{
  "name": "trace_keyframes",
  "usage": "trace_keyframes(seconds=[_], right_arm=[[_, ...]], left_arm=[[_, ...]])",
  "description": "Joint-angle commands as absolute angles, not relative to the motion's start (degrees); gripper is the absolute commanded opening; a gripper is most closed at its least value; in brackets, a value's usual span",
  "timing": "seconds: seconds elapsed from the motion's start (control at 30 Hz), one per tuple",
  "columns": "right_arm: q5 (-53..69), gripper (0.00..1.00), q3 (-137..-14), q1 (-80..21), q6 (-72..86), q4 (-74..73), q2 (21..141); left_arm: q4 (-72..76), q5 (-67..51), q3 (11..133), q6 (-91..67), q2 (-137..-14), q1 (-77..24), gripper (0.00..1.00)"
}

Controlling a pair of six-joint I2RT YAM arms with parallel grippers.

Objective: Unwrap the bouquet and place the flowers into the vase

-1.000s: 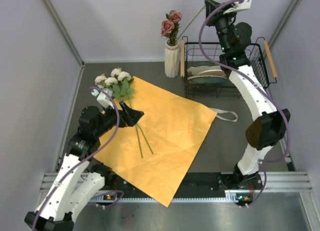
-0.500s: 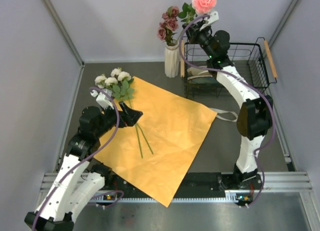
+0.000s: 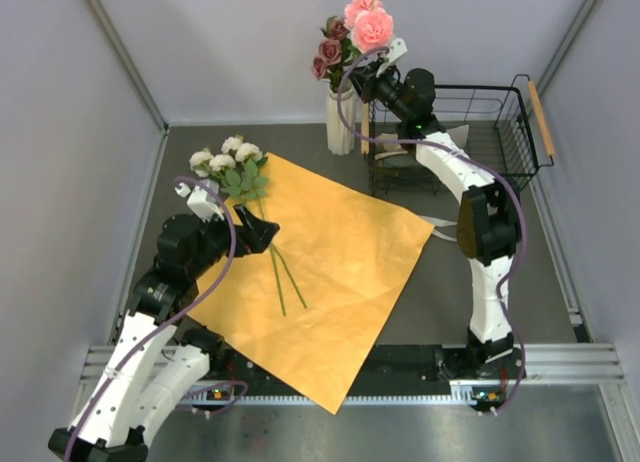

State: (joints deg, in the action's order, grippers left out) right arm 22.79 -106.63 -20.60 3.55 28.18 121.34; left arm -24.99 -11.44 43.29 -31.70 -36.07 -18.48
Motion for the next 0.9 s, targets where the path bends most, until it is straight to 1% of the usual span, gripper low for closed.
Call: trace_keyframes(seconds=[0.0,0.07,0.1,0.17,0.2,0.3,0.33,0.37,0.4,0.43,0.47,0.53,0.57,0.63,0.67,0.73,0.77,0.83,0.87], right_arm=[[24.4,0.13,-110.0,-21.4,2.7,21.8,124.8],[24.2,0.13,-110.6,-21.4,2.8,21.0,125.4],[23.4,0.12,-111.0,-21.4,3.2,20.7,125.7],[21.0,0.02,-112.2,-21.2,5.1,20.0,125.8],[20.0,0.0,-112.3,-21.1,5.7,20.3,125.3],[16.6,0.0,-115.0,-21.0,5.1,18.8,124.9],[16.5,0.0,-117.1,-21.1,3.8,17.0,125.6],[16.8,0.0,-121.9,-21.1,3.2,14.9,127.9],[17.0,0.0,-124.2,-21.0,2.7,10.2,129.1],[17.2,0.0,-125.7,-21.1,1.5,8.7,130.1],[18.1,0.08,-125.8,-21.1,1.1,7.7,130.1],[18.7,0.13,-123.3,-21.1,0.9,8.4,128.8],[18.5,0.2,-120.4,-21.1,1.1,9.1,127.1],[17.7,0.29,-118.2,-21.1,2.3,9.9,125.8],[16.7,0.41,-117.4,-21.0,2.8,9.7,125.2],[16.3,0.55,-117.1,-21.0,3.9,8.6,123.1],[15.0,0.65,-116.8,-21.0,4.5,7.7,122.5],[11.4,0.77,-116.4,-21.1,6.3,4.2,120.1],[10.2,0.88,-116.0,-21.2,6.9,2.7,119.1]], left_arm=[[-25.5,-9.1,46.8,-30.7,-34.8,-18.6,0.99],[-25.8,-9.0,46.9,-30.8,-34.5,-18.6,0.99],[-25.8,-8.9,46.9,-31.0,-34.4,-18.5,0.99],[-26.2,-9.1,47.1,-31.2,-34.1,-18.6,0.99],[-26.4,-9.1,47.1,-31.4,-34.0,-18.6,0.99],[-26.7,-8.9,47.2,-31.5,-33.3,-18.6,0.99],[-26.9,-8.8,47.0,-31.5,-33.2,-18.6,0.99],[-26.9,-8.8,47.1,-31.5,-33.2,-18.6,0.99],[-27.0,-9.1,47.1,-31.6,-33.2,-18.6,0.99],[-26.9,-9.1,47.3,-31.6,-33.3,-18.6,0.99],[-26.9,-9.4,47.5,-31.6,-33.3,-18.6,0.99],[-26.9,-9.6,47.5,-31.8,-33.3,-18.6,0.99],[-26.9,-9.6,47.6,-31.9,-33.2,-18.6,0.99],[-26.9,-9.6,47.7,-31.8,-33.2,-18.6,0.99],[-26.9,-9.6,48.0,-31.7,-33.3,-18.6,0.99],[-27.6,-9.4,48.3,-31.4,-33.5,-18.6,0.99],[-27.9,-9.2,48.8,-31.2,-33.6,-18.6,0.99],[-28.2,-8.8,49.0,-30.8,-33.3,-18.6,0.99],[-28.4,-7.7,49.0,-30.3,-33.2,-18.6,0.99]])
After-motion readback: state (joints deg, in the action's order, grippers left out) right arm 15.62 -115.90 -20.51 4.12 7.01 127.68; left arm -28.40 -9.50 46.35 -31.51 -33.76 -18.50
